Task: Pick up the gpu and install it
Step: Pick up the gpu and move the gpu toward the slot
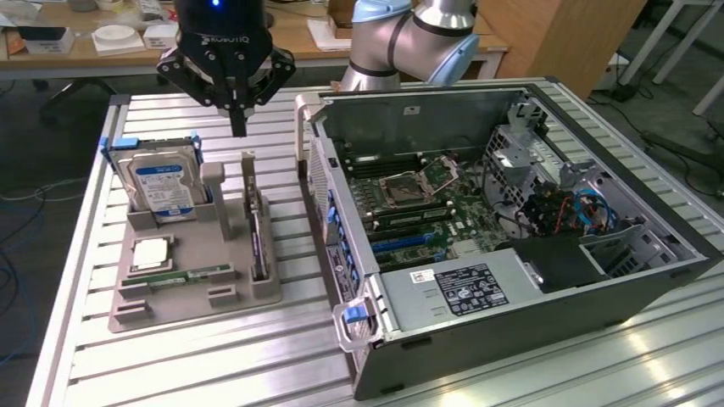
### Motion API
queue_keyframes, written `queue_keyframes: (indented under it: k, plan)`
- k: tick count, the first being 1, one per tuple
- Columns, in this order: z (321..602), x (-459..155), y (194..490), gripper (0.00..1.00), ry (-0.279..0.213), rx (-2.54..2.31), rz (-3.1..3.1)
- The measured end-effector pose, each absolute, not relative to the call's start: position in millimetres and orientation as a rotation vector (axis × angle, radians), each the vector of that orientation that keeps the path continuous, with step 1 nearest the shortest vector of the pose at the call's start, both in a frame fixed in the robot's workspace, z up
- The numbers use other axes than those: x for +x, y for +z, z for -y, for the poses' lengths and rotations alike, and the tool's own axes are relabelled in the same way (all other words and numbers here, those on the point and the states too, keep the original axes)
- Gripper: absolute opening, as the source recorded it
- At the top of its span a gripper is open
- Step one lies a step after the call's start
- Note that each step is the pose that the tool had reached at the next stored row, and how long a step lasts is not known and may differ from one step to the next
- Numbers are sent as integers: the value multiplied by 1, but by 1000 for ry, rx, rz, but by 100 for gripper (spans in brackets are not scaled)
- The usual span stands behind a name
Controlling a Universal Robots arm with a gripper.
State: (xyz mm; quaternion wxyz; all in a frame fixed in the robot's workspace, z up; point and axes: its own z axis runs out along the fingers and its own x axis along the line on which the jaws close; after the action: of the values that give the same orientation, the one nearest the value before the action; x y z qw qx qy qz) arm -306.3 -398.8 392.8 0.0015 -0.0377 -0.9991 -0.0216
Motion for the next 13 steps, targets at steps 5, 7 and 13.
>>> queue_keyframes:
  k: [5, 7, 13]
  plan:
    - [399, -306, 393, 10, -68, -118, 3136]
    - [399, -306, 393, 11, -68, -118, 3136]
    - [399, -306, 393, 35, -68, -118, 3136]
